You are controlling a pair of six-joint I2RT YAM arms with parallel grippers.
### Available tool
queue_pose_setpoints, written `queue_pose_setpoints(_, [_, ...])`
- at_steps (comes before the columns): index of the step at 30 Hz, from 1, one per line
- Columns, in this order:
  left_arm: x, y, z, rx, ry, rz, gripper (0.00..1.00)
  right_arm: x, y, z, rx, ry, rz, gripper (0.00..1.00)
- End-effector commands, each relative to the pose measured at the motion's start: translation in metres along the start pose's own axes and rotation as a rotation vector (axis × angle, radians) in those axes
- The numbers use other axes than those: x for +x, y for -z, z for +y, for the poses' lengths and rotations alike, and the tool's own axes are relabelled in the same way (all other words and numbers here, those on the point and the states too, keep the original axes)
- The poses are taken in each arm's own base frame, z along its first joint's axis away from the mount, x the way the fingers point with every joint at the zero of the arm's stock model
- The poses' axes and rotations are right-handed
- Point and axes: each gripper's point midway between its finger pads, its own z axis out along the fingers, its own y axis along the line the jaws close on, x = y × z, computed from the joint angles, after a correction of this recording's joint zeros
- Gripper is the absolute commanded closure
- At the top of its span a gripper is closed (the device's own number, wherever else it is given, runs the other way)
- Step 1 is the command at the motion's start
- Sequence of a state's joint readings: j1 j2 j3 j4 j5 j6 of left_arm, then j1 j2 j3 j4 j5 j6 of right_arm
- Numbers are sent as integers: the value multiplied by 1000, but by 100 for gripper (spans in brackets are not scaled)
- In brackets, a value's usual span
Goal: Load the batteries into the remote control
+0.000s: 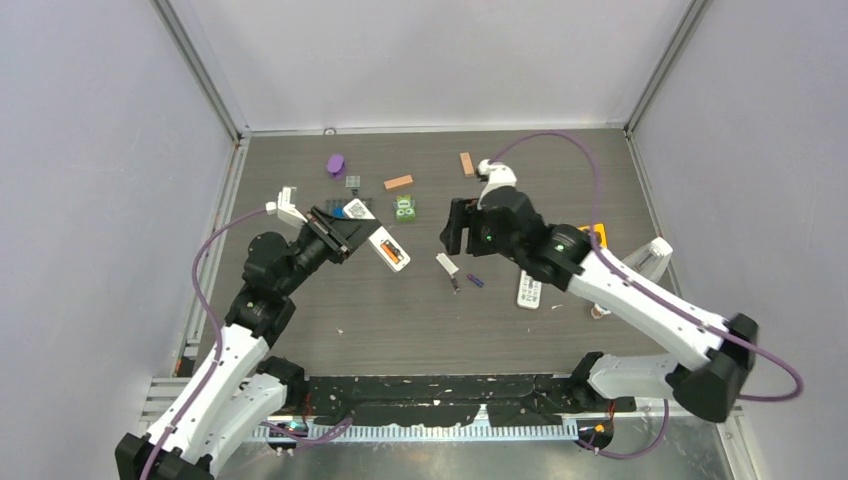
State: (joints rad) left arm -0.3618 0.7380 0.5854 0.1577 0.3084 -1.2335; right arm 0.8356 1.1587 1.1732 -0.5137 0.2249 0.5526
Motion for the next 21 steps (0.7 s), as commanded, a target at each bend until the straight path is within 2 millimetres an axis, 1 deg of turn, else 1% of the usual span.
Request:
queue_pose_setpoints(1, [-7, 10, 3, -42, -102, -35, 100, 66, -39, -38, 120, 207, 226, 24])
queue_pose_setpoints(2, [-8, 12, 5, -51, -107, -39, 100, 81, -51, -43, 125, 239, 277, 24])
queue_pose_setpoints(3, [-8, 13, 7, -60, -113, -46, 100, 86, -57, -43, 122, 253, 291, 24])
queue_pose_setpoints(4, [-9, 15, 9, -68, -119, -51, 100, 98, -68, -48, 133, 289, 333, 24])
queue_pose_setpoints(5, [-9, 17, 10, -75, -122, -55, 100, 98, -75, -47, 132, 304, 333, 24])
queue_pose_setpoints(6, [-10, 18, 9, -73, -129, -61, 100, 109, -86, -53, 144, 343, 374, 25])
queue_pose_setpoints(7, [-9, 20, 12, -86, -128, -58, 100, 105, -92, -50, 135, 380, 374, 25])
queue_pose_setpoints(8, [-8, 21, 14, -92, -130, -56, 100, 115, -104, -56, 149, 404, 414, 25])
queue_pose_setpoints(9, [-8, 22, 14, -92, -132, -56, 100, 111, -109, -53, 140, 437, 416, 25])
queue_pose_setpoints(10, [-7, 23, 15, -94, -134, -55, 100, 115, -121, -56, 146, 450, 441, 25])
queue_pose_setpoints(11, [-7, 24, 16, -98, -137, -55, 100, 119, -125, -58, 140, 472, 469, 26])
queue_pose_setpoints(12, [-6, 26, 17, -102, -139, -55, 100, 121, -136, -62, 147, 475, 493, 26])
queue_pose_setpoints(13, [-5, 26, 19, -108, -145, -52, 100, 125, -139, -64, 138, 483, 522, 27])
queue_pose_setpoints(14, [-5, 27, 22, -116, -148, -49, 100, 126, -148, -69, 147, 478, 539, 27])
queue_pose_setpoints(15, [-4, 27, 25, -125, -151, -46, 100, 135, -151, -74, 152, 483, 580, 28])
queue_pose_setpoints(16, [-3, 28, 28, -135, -155, -42, 100, 132, -154, -77, 158, 478, 590, 28])
queue_pose_setpoints(17, [-1, 28, 32, -145, -157, -36, 100, 139, -159, -81, 162, 478, 616, 29])
queue_pose_setpoints(18, [0, 28, 36, -156, -160, -33, 100, 136, -161, -82, 168, 473, 622, 30])
queue_pose_setpoints(19, [1, 28, 39, -164, -163, -30, 100, 142, -164, -85, 170, 473, 645, 31])
queue_pose_setpoints(20, [2, 27, 44, -176, -166, -25, 100, 141, -165, -86, 176, 469, 651, 31])
queue_pose_setpoints(21, [2, 27, 47, -184, -168, -21, 100, 146, -167, -90, 184, 466, 670, 32])
